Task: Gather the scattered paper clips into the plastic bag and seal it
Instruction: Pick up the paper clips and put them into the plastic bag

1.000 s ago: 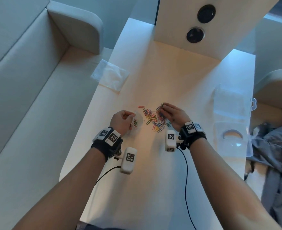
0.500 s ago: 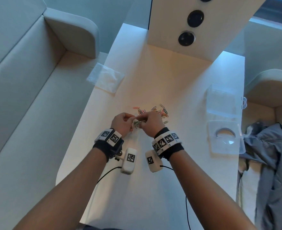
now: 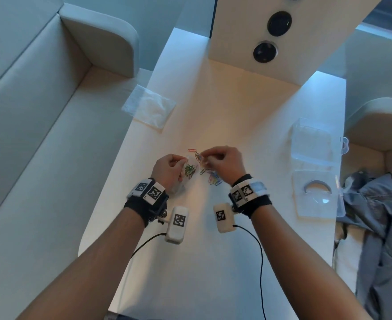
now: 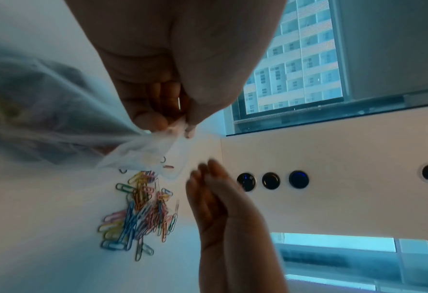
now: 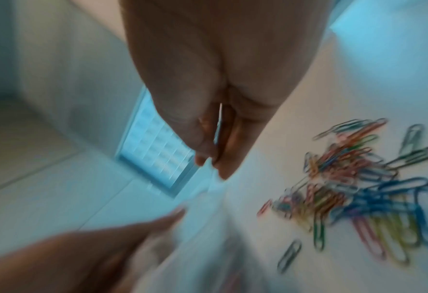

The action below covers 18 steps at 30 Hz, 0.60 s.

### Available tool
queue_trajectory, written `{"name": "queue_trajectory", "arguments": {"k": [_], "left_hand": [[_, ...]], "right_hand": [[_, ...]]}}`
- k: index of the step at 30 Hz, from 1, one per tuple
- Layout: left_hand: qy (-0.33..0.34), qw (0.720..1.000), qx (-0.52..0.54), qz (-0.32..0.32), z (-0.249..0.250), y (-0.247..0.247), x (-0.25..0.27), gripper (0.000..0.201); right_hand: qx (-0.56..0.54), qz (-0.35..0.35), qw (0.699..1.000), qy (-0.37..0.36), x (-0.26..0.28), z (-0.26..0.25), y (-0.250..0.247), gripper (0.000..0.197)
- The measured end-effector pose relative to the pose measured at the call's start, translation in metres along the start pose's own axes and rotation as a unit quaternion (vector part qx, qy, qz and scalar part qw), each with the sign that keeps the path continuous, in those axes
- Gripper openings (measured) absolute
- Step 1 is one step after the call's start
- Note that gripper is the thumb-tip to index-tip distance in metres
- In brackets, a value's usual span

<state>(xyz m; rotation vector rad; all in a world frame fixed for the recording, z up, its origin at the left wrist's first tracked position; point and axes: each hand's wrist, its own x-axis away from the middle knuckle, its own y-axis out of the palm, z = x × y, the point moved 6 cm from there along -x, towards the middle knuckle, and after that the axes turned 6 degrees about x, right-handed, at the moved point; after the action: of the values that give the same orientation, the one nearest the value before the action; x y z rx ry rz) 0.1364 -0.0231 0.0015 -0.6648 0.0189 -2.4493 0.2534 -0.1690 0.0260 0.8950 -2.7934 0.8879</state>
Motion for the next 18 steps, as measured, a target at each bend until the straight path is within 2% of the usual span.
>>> {"name": "queue_trajectory", "arguments": {"k": [2,3,5,6,9,12,14,18], "left_hand": [[-0.01,1.0,0.02,0.004,-0.003,-0.014,0.0,0.017],[-0.009,1.0,0.026,0.009,-0.003,-0.021,0.001,0.018],[0.0,0.999,0.036,0.017,-0.002,-0.035,0.004,0.016],[0.004,0.999,0.039,0.021,-0.002,-0.041,0.005,0.014],[0.005,0.999,0.042,0.027,-0.002,-0.051,0.006,0.015],[-0.002,0.998,0.051,0.027,-0.006,-0.052,0.005,0.017],[-0.005,0.998,0.054,0.022,-0.009,-0.047,0.007,0.016],[-0.016,0.999,0.038,0.004,-0.015,-0.032,0.013,0.015]], "right_hand": [[0.114,0.08,0.99,-0.005,-0.02,0.021,-0.021,0.021],[0.18,0.079,0.98,0.013,-0.031,0.034,-0.025,0.028],[0.268,0.012,0.961,0.071,-0.049,0.061,-0.018,0.045],[0.308,-0.019,0.948,0.079,-0.053,0.069,-0.01,0.047],[0.424,-0.08,0.902,0.018,-0.051,0.064,0.02,0.038],[0.478,-0.155,0.865,-0.017,-0.035,0.066,0.047,0.051],[0.486,-0.135,0.863,-0.032,-0.027,0.067,0.049,0.052],[0.445,-0.058,0.889,-0.096,-0.022,0.061,0.036,0.024]]}}
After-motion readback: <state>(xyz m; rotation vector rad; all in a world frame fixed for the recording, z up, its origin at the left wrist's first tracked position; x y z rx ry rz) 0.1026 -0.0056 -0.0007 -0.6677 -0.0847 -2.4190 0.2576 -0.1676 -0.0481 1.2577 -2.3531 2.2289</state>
